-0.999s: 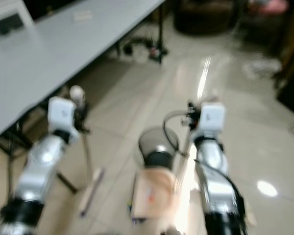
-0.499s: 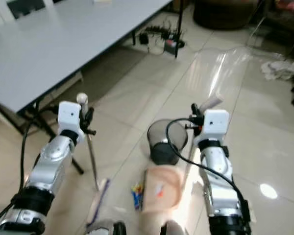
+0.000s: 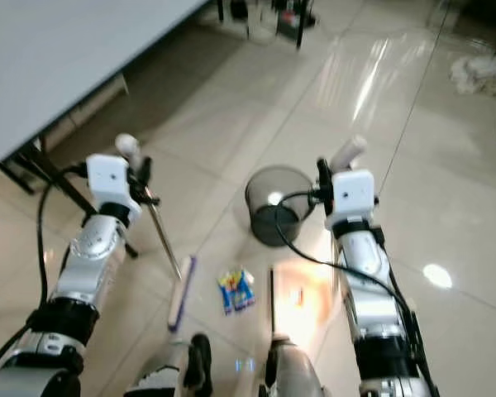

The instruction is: Sweep floor

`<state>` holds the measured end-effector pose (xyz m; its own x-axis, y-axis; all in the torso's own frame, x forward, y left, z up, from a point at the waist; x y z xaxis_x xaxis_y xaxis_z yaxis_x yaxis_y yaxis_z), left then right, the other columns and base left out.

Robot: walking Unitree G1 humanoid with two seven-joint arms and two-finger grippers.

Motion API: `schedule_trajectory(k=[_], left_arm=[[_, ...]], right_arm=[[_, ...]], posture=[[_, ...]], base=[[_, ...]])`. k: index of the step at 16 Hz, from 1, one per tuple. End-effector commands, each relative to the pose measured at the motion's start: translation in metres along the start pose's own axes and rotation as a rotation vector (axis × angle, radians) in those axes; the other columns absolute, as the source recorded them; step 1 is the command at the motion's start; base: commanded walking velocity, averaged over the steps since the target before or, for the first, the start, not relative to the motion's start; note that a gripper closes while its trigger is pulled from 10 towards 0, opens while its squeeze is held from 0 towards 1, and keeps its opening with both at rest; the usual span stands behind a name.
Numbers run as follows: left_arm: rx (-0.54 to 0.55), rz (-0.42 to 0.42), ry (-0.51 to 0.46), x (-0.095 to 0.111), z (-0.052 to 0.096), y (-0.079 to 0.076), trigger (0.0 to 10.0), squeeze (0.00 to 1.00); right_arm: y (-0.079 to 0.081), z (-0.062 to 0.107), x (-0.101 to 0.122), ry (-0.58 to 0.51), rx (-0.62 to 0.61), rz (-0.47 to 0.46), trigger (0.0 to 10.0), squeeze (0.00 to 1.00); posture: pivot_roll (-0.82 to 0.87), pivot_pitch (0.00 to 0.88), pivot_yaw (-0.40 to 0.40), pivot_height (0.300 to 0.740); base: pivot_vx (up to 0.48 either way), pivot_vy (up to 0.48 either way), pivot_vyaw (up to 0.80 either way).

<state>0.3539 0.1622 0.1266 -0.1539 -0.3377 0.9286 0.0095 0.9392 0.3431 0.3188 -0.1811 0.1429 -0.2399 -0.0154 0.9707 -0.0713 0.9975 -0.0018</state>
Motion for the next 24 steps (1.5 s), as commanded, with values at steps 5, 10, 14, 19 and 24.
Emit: schedule_trajectory(k=[5,10,14,19,24], left_arm=[[0.038,-0.009,-0.002,-0.003,-0.002,0.003,10.0,0.0],[0.046,0.023,-0.017,0.008,-0.013,-0.019,10.0,0.0],[0.07,0.122,-0.006,0.015,-0.018,-0.032,10.0,0.0],[0.235,0.42,0.045,0.026,-0.031,-0.032,10.0,0.0],[0.216,0.521,-0.013,0.044,-0.041,-0.032,10.0,0.0]], right_arm=[[0.007,-0.007,0.002,-0.076,0.029,0.046,10.0,0.0],[0.031,-0.009,-0.014,-0.094,0.026,-0.011,10.0,0.0],[0.049,-0.005,-0.021,-0.104,0.042,-0.036,10.0,0.0],[0.072,0.002,-0.025,-0.11,0.091,-0.07,10.0,0.0],[0.078,0.002,-0.025,-0.116,0.046,-0.118,10.0,0.0]], posture=[[0.08,0.383,0.074,0.74],[0.13,0.409,0.089,0.74],[0.13,0.405,0.092,0.74],[0.11,0.385,0.08,0.74],[0.1,0.347,0.08,0.74]], base=[[0.0,0.0,0.0],[0.0,0.0,0.0],[0.0,0.0,0.0],[0.0,0.0,0.0],[0.0,0.0,0.0]])
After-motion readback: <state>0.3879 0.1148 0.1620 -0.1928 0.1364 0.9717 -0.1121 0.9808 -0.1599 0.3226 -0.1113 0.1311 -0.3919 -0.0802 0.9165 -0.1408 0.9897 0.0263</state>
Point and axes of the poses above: a point about 5 cm out from each wrist's last joint towards the gripper, its own z axis pointing back from the gripper into the wrist, its own x axis along the axis of the wrist's last joint, y = z × x, the point moved 1 cm from there along -z, pointing out of the wrist towards the gripper, and after that the axes turned 15 degrees about -z, right-handed, at the moved point
